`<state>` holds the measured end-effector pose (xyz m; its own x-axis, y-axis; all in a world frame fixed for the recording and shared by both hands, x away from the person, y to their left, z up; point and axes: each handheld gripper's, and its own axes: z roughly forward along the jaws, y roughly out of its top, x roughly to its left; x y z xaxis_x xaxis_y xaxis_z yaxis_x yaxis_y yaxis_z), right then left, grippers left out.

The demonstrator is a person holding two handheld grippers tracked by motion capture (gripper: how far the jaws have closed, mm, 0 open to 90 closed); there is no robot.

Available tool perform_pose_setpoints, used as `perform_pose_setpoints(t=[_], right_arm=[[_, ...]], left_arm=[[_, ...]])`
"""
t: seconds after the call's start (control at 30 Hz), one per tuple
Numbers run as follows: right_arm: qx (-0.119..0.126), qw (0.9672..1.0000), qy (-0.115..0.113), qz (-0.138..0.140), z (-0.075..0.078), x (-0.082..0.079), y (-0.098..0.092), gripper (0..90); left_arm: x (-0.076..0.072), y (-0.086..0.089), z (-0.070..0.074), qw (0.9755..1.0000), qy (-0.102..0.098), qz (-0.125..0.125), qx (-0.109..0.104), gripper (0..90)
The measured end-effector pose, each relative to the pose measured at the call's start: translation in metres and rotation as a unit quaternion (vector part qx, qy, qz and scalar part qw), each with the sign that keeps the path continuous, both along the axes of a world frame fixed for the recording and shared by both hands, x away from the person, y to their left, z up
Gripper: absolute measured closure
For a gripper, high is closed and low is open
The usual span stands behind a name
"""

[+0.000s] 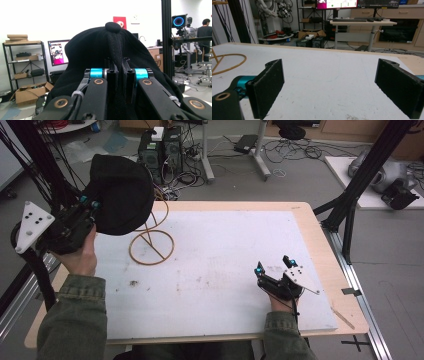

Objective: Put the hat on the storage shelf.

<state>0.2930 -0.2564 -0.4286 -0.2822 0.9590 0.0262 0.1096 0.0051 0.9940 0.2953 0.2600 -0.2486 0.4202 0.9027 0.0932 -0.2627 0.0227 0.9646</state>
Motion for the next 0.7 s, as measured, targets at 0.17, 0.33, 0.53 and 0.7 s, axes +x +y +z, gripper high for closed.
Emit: perform_pose_setpoints(t=[0.17, 0.33, 0.53, 0.7], right_arm=[[0.003, 1.0000, 0.001, 0.000, 0.000, 0.000, 0.001, 7.9], [-0.001, 1.0000, -0.004, -0.003, 0.000, 0.000, 0.001, 7.9], [0.000, 1.0000, -0.005, -0.005, 0.000, 0.000, 0.000, 7.9], [0.000, 1.0000, -0.005, -0.003, 0.000, 0.000, 0.000, 7.9]], left_arm=[[0.014, -0.002, 0.000, 1.0000, 0.007, 0.003, 0.000, 85.8], [0.027, -0.002, -0.001, 0.9998, 0.016, 0.015, -0.001, 85.7], [0.040, 0.000, -0.002, 0.9992, 0.023, 0.013, -0.029, 85.7], [0.048, -0.004, -0.005, 0.9989, 0.034, 0.006, -0.031, 85.7]])
